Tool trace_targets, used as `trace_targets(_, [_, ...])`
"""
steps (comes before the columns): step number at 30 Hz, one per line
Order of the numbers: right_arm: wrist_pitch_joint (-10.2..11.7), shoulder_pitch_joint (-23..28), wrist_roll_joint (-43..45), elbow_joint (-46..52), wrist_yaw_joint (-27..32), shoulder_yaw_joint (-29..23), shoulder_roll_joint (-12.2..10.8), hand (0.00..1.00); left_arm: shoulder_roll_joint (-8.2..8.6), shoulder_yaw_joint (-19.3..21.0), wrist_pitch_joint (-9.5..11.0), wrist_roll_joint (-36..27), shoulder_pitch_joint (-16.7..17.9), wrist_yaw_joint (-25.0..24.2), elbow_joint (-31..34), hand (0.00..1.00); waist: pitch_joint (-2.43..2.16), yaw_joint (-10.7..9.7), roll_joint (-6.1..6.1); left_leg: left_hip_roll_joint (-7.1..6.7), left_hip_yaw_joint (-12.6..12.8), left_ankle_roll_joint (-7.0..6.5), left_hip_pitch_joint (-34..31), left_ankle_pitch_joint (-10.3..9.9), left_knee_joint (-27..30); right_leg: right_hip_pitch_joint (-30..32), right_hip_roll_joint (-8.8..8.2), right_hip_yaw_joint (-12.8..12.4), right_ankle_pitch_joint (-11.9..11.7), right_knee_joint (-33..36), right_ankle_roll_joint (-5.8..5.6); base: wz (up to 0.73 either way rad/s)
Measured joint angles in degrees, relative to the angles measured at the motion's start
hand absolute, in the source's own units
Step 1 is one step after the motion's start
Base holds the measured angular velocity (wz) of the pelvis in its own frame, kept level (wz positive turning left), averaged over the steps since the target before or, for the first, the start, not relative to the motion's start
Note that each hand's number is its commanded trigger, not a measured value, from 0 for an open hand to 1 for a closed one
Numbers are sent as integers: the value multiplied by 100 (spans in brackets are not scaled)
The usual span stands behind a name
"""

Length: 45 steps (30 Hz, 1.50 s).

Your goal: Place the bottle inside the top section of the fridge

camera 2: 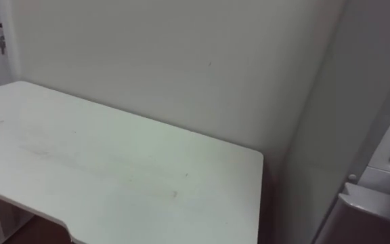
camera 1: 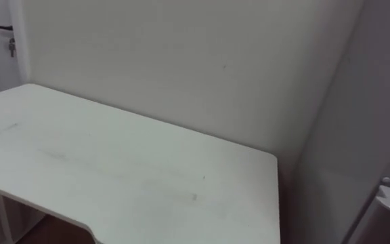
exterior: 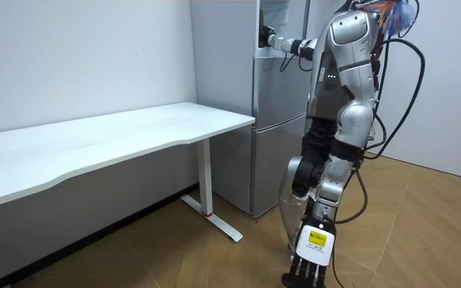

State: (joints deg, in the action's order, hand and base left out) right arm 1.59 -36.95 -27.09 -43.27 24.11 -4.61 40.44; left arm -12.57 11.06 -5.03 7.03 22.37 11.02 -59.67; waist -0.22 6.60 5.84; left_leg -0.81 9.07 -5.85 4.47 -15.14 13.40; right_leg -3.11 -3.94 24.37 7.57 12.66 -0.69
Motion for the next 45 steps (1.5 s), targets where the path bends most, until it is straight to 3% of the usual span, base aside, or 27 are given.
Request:
trace_targets(3, [50, -77, -6, -163, -36, -15, 14, 0, -1, -2, 2, 2, -20, 7, 19, 0, -4, -9, -16, 2, -45, 8, 4, 16, -4, -28, 4, 100, 1, -7, 1, 8])
trace_targets(27, [159, -116, -118, -438, -187, -5, 33, 0, -13, -4, 7, -1, -37, 95, 6, 0, 6, -21, 1, 7, -36, 18, 56, 23, -29, -93, 13, 101, -11, -98, 16, 0])
trace_targets(45, [159, -111, -638, -213, -393, -68, 22, 0, 21, 4, 5, 19, -160, 224, 7, 0, 5, 9, -50, 21, 119, 20, 125, 24, -119, -53, 96, -243, -18, -106, 19, -4])
